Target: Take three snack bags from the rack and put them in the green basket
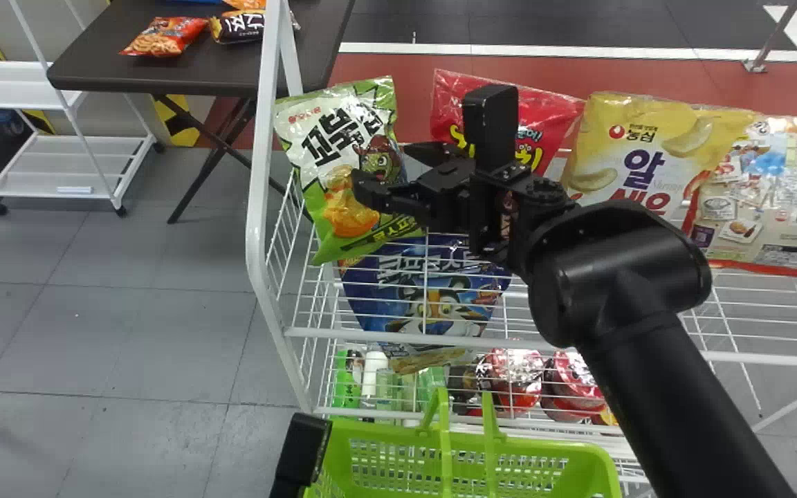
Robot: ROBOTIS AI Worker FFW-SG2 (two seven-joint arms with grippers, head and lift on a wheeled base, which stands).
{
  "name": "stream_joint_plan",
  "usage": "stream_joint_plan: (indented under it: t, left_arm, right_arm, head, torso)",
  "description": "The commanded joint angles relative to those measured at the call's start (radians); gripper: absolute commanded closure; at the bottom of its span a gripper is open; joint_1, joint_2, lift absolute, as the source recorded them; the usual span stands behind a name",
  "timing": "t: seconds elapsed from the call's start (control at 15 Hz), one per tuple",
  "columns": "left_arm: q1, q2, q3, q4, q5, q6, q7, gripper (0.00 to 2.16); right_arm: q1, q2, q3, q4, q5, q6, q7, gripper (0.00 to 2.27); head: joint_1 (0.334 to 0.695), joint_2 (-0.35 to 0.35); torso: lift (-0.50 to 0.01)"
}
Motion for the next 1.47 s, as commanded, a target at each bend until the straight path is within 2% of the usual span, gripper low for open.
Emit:
stream_joint_plan:
  t: [0.0, 0.07, 0.13, 0.2, 0.33, 0.67, 0.87, 1.07, 1.13, 1.2, 1.4]
  left_arm:
    - [-0.005, 0.0, -0.001, 0.007, 0.002, 0.0, 0.0, 1.84]
    - [-0.006, -0.001, -0.003, 0.01, 0.002, -0.003, 0.0, 1.84]
    - [-0.008, -0.001, -0.006, 0.01, 0.002, -0.003, 0.0, 1.84]
    - [-0.009, 0.0, -0.006, 0.012, 0.002, -0.003, 0.0, 1.84]
    - [-0.011, 0.0, -0.007, 0.012, 0.004, -0.003, 0.0, 1.84]
    - [-0.006, 0.0, -0.007, 0.009, 0.007, -0.003, 0.0, 1.84]
    - [-0.006, 0.0, -0.009, 0.006, 0.007, -0.003, 0.0, 1.84]
    - [-0.006, -0.006, -0.009, 0.004, 0.007, -0.003, 0.0, 1.84]
    - [-0.009, -0.009, -0.007, 0.004, 0.007, -0.003, 0.0, 1.84]
    - [-0.011, -0.011, -0.006, 0.004, 0.005, -0.003, 0.0, 1.84]
    - [-0.025, -0.021, -0.004, 0.006, 0.002, -0.003, 0.006, 1.84]
  right_arm:
    - [-0.027, 0.001, 0.005, 0.038, 0.004, 0.003, 0.015, 0.59]
    - [-0.027, 0.001, 0.005, 0.036, 0.003, 0.012, 0.033, 1.06]
    - [-0.03, 0.001, 0.005, 0.036, 0.007, 0.04, 0.065, 1.64]
    - [-0.03, 0.001, 0.008, 0.028, 0.012, 0.058, 0.082, 1.92]
    - [-0.015, 0.001, 0.016, -0.021, 0.038, 0.08, 0.113, 2.16]
    - [0.123, 0.001, 0.019, -0.223, 0.067, 0.138, 0.107, 2.17]
    - [0.275, 0.001, 0.011, -0.461, 0.19, 0.215, 0.099, 2.17]
    - [0.413, 0.001, -0.053, -0.732, 0.204, 0.328, 0.093, 2.17]
    - [0.462, -0.032, -0.096, -0.818, 0.197, 0.362, 0.093, 2.17]
    - [0.504, -0.055, -0.148, -0.871, 0.187, 0.396, 0.093, 2.17]
    - [0.646, -0.101, -0.348, -1.068, 0.084, 0.5, 0.108, 2.17]
  head:
    - [0.695, 0.023]
    - [0.695, 0.022]
    - [0.695, 0.024]
    - [0.695, 0.03]
    - [0.695, 0.038]
    - [0.695, 0.058]
    - [0.695, 0.061]
    - [0.695, 0.039]
    - [0.695, 0.026]
    - [0.695, -0.025]
    - [0.695, -0.153]
  torso:
    - [-0.014]
    - [-0.014]
    - [-0.014]
    - [-0.014]
    - [-0.014]
    - [-0.014]
    - [-0.014]
    - [-0.014]
    - [-0.014]
    - [-0.014]
    - [-0.014]
